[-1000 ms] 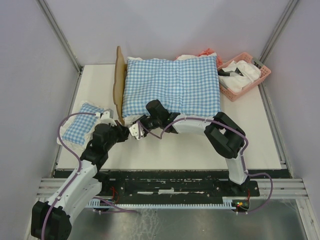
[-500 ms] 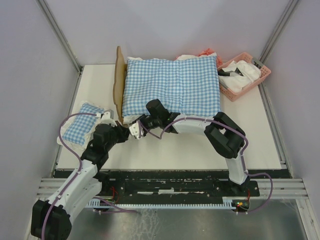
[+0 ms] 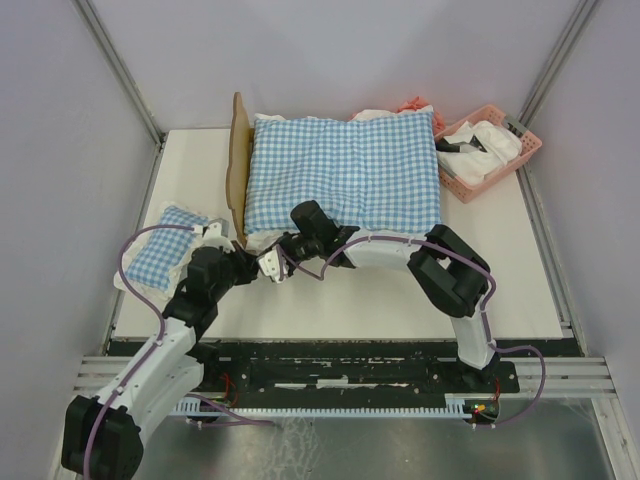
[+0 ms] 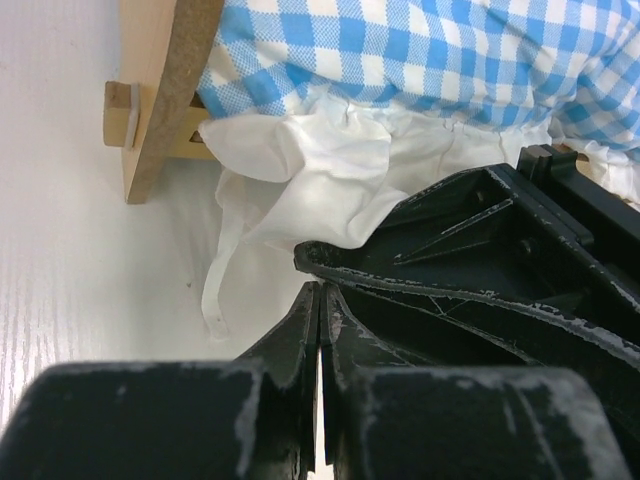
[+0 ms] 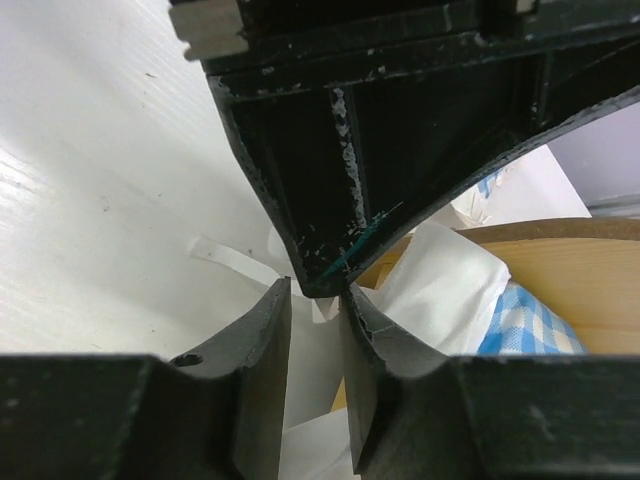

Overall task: Set up the pet bed
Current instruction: Tie the ropes to the bed frame.

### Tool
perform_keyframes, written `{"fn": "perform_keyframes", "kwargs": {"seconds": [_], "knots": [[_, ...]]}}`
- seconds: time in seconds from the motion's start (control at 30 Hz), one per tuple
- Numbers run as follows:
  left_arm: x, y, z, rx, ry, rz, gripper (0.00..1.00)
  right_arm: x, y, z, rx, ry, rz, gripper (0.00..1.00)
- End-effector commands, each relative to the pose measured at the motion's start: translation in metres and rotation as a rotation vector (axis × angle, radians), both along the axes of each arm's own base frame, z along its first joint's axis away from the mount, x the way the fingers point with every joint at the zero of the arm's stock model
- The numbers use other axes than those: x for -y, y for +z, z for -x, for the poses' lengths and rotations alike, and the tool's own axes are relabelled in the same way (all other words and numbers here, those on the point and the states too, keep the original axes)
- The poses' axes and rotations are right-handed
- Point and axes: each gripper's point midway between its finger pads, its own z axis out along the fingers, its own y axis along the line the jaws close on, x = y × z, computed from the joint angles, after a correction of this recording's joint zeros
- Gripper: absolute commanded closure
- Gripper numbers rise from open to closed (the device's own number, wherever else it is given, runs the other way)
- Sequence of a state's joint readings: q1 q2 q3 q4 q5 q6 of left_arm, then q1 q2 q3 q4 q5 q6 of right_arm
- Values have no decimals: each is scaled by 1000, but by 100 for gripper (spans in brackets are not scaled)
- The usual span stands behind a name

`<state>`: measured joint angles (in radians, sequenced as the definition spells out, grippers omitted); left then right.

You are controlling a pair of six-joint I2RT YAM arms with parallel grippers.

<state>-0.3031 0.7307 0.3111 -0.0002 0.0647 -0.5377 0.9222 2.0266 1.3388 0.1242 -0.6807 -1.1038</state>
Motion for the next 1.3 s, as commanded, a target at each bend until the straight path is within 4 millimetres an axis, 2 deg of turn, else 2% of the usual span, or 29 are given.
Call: {"fn": "perform_keyframes", "kwargs": {"seconds": [0.0, 0.07, 0.13, 0.17, 0.23, 0.3, 0.47, 0.63, 0.87, 1.1, 1.27], "knots": [[5, 14, -7, 71, -41, -6, 97, -10, 13, 2, 12, 36, -33, 69], [4, 14, -7, 72, -39, -9, 97, -11, 12, 2, 11, 38, -34, 79], [2, 14, -7, 69, -30, -13, 97, -11, 12, 2, 7, 36, -37, 94], [0, 14, -8, 68, -16, -17, 97, -12, 12, 2, 2, 30, -41, 97], [-8, 15, -10, 58, 38, -28, 94, -12, 12, 0, -20, 2, -56, 98], [-20, 18, -13, 51, 114, -34, 83, -13, 12, -4, -61, -47, -67, 98], [-42, 27, -20, 43, 283, -19, 69, -14, 14, -20, -181, -223, -123, 98], [-46, 35, -26, 40, 348, 20, 70, -10, 12, -32, -300, -375, -157, 98], [-43, 46, -27, 66, 338, 58, 66, -3, 10, -38, -480, -566, -129, 98], [-15, 57, -35, 114, 189, 96, 57, -3, 16, -41, -567, -652, -220, 98], [-7, 54, -44, 93, 160, 86, 55, -4, 18, -39, -618, -672, -217, 98]]}}
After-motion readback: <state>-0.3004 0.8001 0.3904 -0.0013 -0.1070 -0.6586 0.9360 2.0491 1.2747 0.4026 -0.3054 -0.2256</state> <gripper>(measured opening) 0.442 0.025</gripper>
